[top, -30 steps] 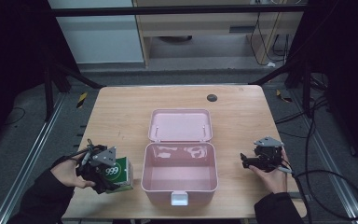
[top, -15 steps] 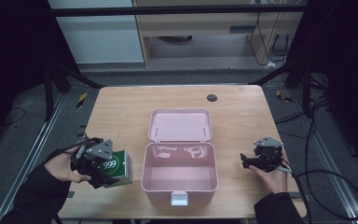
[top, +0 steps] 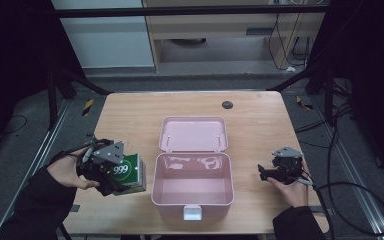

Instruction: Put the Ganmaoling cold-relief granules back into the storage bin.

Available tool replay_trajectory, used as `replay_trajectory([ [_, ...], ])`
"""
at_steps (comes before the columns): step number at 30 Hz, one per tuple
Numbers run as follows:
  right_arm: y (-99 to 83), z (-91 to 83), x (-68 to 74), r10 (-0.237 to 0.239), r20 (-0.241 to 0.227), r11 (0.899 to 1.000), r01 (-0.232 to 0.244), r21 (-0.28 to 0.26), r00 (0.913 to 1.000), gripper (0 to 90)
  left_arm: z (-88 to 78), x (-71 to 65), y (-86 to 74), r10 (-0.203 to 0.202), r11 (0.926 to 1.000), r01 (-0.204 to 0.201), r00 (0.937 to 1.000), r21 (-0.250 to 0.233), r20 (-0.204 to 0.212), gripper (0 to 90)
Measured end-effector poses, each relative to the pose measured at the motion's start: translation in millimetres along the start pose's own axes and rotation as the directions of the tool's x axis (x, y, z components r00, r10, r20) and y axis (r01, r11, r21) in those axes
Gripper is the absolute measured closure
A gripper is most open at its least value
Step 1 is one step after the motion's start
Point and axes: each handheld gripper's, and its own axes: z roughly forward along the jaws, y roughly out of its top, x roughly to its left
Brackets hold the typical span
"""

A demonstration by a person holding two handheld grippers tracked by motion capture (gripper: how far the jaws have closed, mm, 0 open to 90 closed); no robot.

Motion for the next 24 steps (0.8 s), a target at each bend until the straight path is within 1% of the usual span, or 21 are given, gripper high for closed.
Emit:
replay_trajectory([
  [5,0.0,-0.2,-0.2,0.001,0.001,1.000,-0.001,-0.001,1.0000,3.8,-7.3,1.0,12.0,0.010,0.9998,-0.010,1.0000,-0.019,-0.002,14.5],
  [8,0.1,-0.3,-0.4,0.001,0.002,1.000,-0.001,-0.001,1.0000,3.8,-9.8,1.4,18.8,0.024,0.9996,-0.024,0.9997,-0.018,-0.001,14.5],
  [11,0.0,-0.3,-0.3,-0.003,0.005,1.000,0.003,0.000,1.0000,3.8,-10.5,1.1,25.2,0.034,0.9993,-0.034,0.9994,-0.012,0.000,14.5],
  [14,0.1,-0.5,-0.5,0.001,0.004,1.000,-0.001,-0.001,1.0000,3.8,-11.5,1.5,31.6,0.046,0.9988,-0.046,0.9989,-0.017,0.005,14.5],
  [16,0.1,-0.4,-0.7,-0.002,0.005,1.000,0.002,0.000,1.0000,3.8,-10.7,1.1,35.6,0.045,0.9985,-0.045,0.9990,-0.030,0.007,14.5],
  [24,-0.2,-0.1,-0.2,-0.002,0.007,1.000,0.002,0.002,1.0000,3.8,-9.2,0.3,51.8,0.066,0.9971,-0.065,0.9977,-0.040,0.019,14.5],
])
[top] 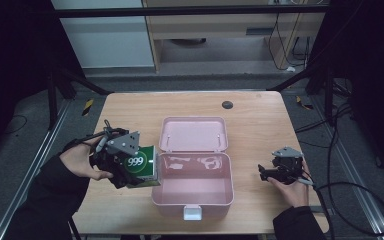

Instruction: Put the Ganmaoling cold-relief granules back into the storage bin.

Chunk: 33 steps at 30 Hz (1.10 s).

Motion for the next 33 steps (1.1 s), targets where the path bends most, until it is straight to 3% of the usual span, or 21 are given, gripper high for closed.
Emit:
replay_trajectory([
  [20,-0.6,1.0,0.9,-0.009,0.007,1.000,0.009,0.010,0.9999,3.7,16.7,2.6,39.4,0.045,0.9989,-0.045,0.9987,-0.016,0.025,14.5],
  [33,-0.9,1.9,1.3,-0.020,0.004,1.000,0.019,0.018,0.9998,3.8,33.4,6.5,51.7,0.072,0.9974,-0.071,0.9965,-0.010,0.042,14.5],
])
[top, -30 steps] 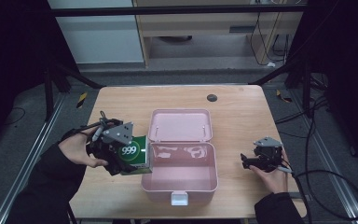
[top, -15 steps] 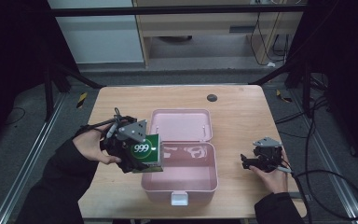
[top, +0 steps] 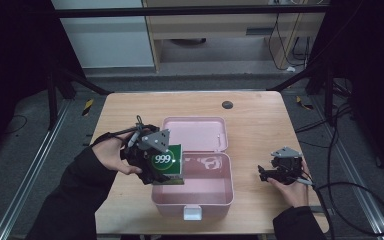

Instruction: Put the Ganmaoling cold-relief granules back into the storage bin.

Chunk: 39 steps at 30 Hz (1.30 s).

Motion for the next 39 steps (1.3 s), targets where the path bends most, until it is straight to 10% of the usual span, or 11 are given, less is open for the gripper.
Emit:
replay_trajectory([
  [39,-0.5,2.3,0.8,-0.016,0.004,1.000,0.016,0.019,0.9999,3.3,63.1,8.4,-23.2,-0.014,0.9983,0.010,0.9972,0.057,0.073,14.5],
])
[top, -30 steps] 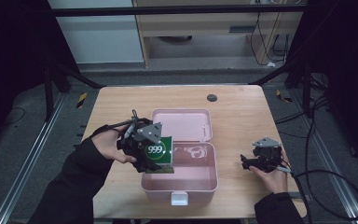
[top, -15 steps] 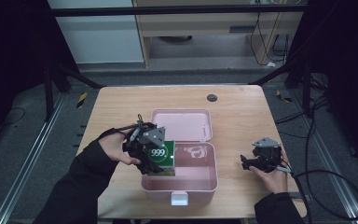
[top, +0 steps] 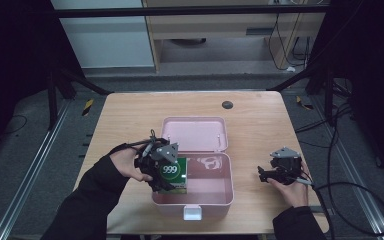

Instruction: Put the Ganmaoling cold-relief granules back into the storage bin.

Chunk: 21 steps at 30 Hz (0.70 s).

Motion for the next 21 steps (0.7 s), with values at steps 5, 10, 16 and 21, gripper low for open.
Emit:
replay_trajectory([
  [5,-0.1,0.5,0.2,-0.002,0.001,1.000,0.002,0.001,1.0000,3.2,8.8,-0.1,-5.1,-0.017,0.9999,0.017,0.9998,0.001,0.010,14.4],
  [10,0.2,0.5,0.3,0.005,-0.004,1.000,-0.005,0.000,1.0000,3.0,16.1,-0.2,-6.2,-0.010,0.9998,0.010,0.9999,0.019,0.008,14.2],
  [16,0.2,0.0,-0.1,0.001,-0.003,1.000,-0.001,-0.001,1.0000,2.7,26.2,-0.6,-12.3,-0.031,0.9994,0.031,0.9994,0.016,0.015,13.9],
  [21,0.0,0.6,0.9,-0.004,-0.004,1.000,0.004,0.010,1.0000,2.1,31.7,-0.4,-13.7,-0.032,0.9986,0.031,0.9994,0.043,0.016,13.2],
])
